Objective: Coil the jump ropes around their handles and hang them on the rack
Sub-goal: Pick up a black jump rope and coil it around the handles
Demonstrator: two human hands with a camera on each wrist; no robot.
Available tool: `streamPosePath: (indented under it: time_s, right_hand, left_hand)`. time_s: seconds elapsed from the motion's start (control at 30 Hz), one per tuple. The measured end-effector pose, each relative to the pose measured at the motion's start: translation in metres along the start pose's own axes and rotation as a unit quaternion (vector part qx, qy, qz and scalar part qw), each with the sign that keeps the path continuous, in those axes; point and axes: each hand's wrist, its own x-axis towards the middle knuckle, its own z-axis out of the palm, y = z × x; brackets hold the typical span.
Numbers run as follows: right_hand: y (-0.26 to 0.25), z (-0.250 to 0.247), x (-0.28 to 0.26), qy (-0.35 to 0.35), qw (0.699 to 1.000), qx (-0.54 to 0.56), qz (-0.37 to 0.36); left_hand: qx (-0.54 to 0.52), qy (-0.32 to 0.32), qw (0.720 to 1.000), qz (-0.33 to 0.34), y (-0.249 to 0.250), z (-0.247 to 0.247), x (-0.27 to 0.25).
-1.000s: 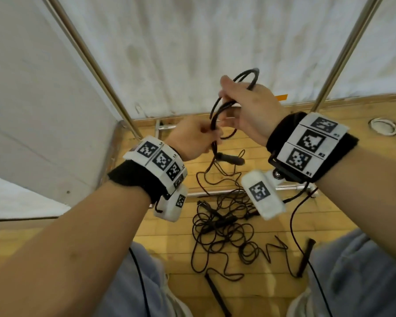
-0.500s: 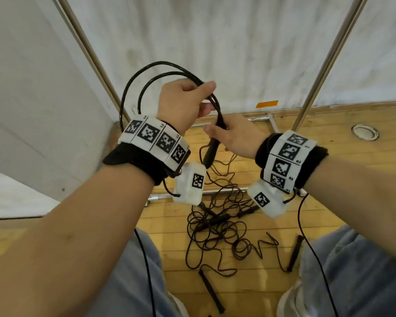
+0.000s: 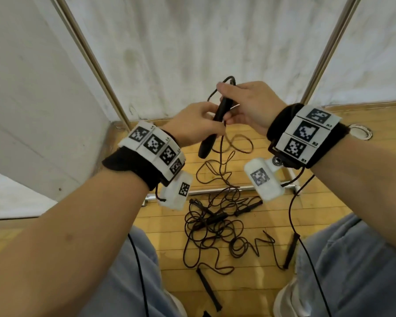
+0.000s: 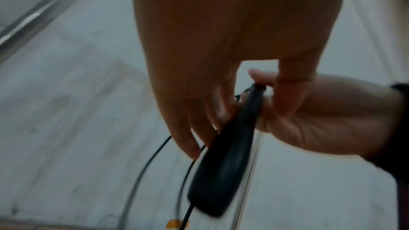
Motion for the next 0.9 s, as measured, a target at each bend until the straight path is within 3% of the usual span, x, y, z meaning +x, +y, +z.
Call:
streamPosePath:
  time_s: [0.2,0.3,0.37,0.43,0.57,0.67,0.77,0.83,0.9]
  right_hand:
    - [-0.006,0.003,0.000,-0.004,0.999,0.048,-0.007]
    - [-0.001,-0.002,0.002,0.028,0.998,0.057,-0.029]
    - [0.007,-0.006,0.003,0.002,1.000,0.005,-0.013]
    - [0.018,-0.006,0.002,-0.073,0.995,-0.065,0.022]
    - [0.046,0.008,-0.005,-0.195,0.962,-0.184,0.050]
    - [0.072,0.013,-0.009,-0.257,0.906,-0.329,0.074]
    - [0.087,0.016,-0.014,-0.311,0.870,-0.363,0.119]
    - [0.083,0.017,-0.013,-0.294,0.884,-0.335,0.141]
    - [0.071,0.013,-0.008,-0.232,0.918,-0.297,0.122]
  left_hand:
    - [-0.006,0.056,0.998,0.027,-0.011,0.021,0.011]
    - [0.007,0.122,0.991,0.048,-0.008,0.020,0.017]
    - [-0.026,0.190,0.980,0.059,-0.005,0.012,0.019]
    - [-0.077,0.216,0.971,0.074,-0.002,0.003,0.021]
    - [-0.180,0.209,0.958,0.081,0.003,-0.008,0.022]
    - [-0.261,0.253,0.930,0.060,0.002,-0.020,0.025]
    - [-0.325,0.298,0.897,0.021,-0.004,-0.034,0.029]
    - [-0.320,0.312,0.895,-0.004,-0.011,-0.039,0.032]
    - [-0.302,0.299,0.904,-0.040,-0.020,-0.040,0.032]
